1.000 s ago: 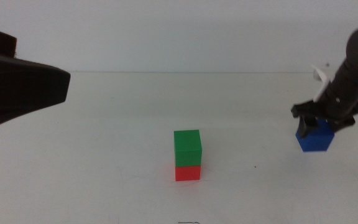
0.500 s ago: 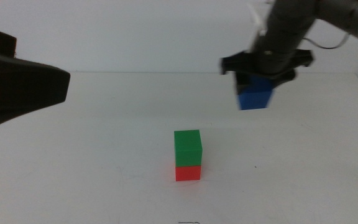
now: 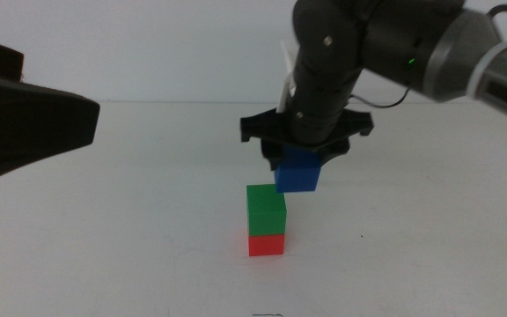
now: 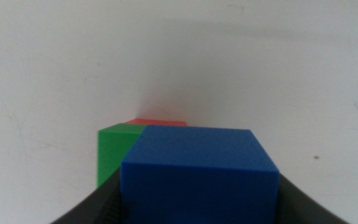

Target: Stack red cubes first, then green, then blue cubes in a specific spot.

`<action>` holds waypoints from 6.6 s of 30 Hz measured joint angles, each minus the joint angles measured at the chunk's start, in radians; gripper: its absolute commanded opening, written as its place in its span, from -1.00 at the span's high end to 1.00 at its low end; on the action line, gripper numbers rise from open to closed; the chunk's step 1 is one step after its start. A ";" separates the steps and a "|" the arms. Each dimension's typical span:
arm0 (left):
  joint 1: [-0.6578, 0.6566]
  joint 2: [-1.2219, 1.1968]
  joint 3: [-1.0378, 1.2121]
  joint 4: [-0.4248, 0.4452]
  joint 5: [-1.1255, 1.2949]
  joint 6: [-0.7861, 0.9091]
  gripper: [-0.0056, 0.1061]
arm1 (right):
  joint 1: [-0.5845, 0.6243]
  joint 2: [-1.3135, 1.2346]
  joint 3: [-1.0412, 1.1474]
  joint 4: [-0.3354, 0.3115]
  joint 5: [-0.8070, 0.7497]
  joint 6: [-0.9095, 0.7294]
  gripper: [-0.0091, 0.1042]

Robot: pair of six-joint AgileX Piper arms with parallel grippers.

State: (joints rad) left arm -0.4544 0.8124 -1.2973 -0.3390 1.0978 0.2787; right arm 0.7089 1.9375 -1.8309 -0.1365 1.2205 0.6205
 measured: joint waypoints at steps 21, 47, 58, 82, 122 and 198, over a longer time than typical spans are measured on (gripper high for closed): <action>0.000 0.000 0.000 0.003 0.000 0.000 -0.71 | 0.016 0.045 -0.001 0.057 -0.019 0.018 0.86; 0.000 0.000 0.000 0.004 0.000 0.000 -0.71 | 0.042 0.044 -0.124 0.068 0.021 -0.102 0.86; 0.000 0.000 0.000 0.004 0.000 0.000 -0.71 | 0.061 0.062 -0.112 0.029 0.024 -0.020 0.86; 0.000 0.000 0.000 0.004 0.000 0.000 -0.71 | 0.061 0.102 -0.078 0.019 0.020 0.014 0.86; 0.000 0.000 0.000 0.004 0.000 0.000 -0.71 | 0.070 -0.101 -0.077 0.020 0.024 -0.056 -0.64; 0.672 -0.489 0.768 0.225 -0.558 -0.105 -0.71 | -0.439 -0.927 0.849 0.309 -0.873 -0.689 -0.54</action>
State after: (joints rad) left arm 0.2174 0.3237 -0.5294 -0.1141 0.5395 0.1735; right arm 0.2703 1.0103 -0.9817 0.1724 0.3470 -0.0683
